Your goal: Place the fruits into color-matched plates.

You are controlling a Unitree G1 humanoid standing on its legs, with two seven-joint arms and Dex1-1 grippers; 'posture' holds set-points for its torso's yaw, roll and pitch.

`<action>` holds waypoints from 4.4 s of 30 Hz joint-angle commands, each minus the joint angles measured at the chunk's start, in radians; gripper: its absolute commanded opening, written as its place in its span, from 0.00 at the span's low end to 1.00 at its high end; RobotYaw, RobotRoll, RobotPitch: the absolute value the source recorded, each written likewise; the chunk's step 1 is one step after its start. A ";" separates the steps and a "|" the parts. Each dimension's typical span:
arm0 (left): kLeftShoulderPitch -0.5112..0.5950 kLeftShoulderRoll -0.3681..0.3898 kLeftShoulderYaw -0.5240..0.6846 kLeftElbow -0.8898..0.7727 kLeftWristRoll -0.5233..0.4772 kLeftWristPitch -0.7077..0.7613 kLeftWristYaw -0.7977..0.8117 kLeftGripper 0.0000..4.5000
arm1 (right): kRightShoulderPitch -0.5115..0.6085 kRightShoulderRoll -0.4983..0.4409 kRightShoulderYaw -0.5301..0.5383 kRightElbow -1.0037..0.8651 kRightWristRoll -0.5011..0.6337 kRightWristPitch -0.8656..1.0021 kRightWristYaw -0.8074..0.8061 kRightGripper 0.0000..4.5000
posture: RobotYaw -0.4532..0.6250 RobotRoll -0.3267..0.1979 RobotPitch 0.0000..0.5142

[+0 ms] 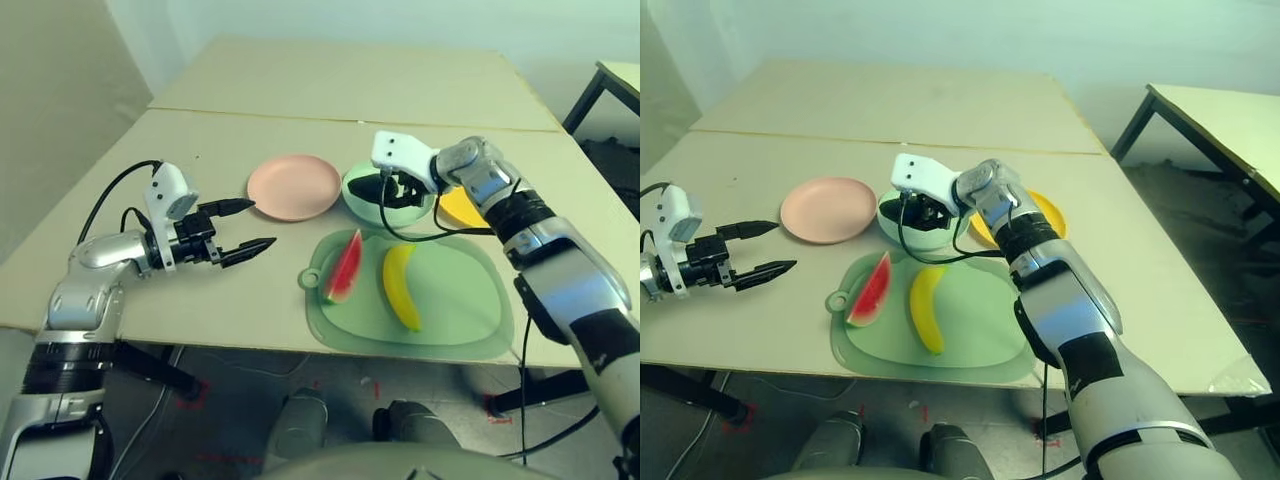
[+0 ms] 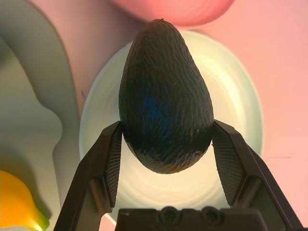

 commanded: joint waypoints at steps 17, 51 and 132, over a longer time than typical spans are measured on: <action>-0.061 -0.001 -0.025 0.084 0.009 -0.117 -0.133 1.00 | 0.020 -0.119 -0.024 -0.074 -0.035 -0.102 0.162 0.99 | 0.58 0.62 0.06; -0.054 0.045 -0.059 0.042 -0.053 -0.055 -0.356 1.00 | 0.258 -0.250 0.165 -0.728 -0.047 -0.514 0.561 0.99 | 0.59 0.62 0.10; -0.050 0.005 -0.079 -0.018 -0.020 0.088 -0.089 1.00 | -0.114 -0.212 0.050 0.304 -0.280 -0.003 -0.084 0.82 | 0.57 0.62 0.18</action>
